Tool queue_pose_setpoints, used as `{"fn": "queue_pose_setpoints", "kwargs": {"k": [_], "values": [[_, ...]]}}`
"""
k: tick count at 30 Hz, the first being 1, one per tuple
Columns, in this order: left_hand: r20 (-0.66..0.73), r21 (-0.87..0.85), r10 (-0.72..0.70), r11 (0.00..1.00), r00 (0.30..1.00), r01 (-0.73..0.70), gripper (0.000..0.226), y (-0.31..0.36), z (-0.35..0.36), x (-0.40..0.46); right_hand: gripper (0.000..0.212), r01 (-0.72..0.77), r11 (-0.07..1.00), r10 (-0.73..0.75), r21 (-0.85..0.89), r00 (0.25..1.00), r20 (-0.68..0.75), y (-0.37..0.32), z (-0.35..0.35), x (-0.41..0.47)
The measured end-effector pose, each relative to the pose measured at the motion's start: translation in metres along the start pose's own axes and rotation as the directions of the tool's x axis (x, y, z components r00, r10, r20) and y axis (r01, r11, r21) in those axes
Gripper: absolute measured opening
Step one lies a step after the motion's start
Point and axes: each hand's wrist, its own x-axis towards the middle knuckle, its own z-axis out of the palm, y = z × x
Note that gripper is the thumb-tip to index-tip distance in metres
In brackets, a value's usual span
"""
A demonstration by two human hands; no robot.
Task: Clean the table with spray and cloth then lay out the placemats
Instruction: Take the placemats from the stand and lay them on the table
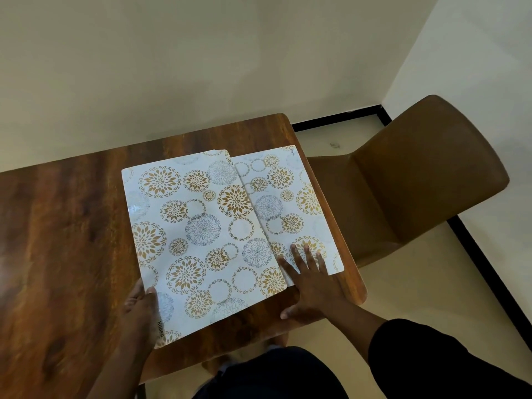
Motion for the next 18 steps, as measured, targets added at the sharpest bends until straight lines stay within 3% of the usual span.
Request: {"fn": "queue_pose_setpoints", "kwargs": {"k": [18], "values": [[0.005,0.020,0.007,1.000,1.000,-0.007,0.046,0.006,-0.006,-0.007,0.144,-0.039,0.999,0.038,0.034,0.999,0.027,-0.002,0.001,0.006]]}}
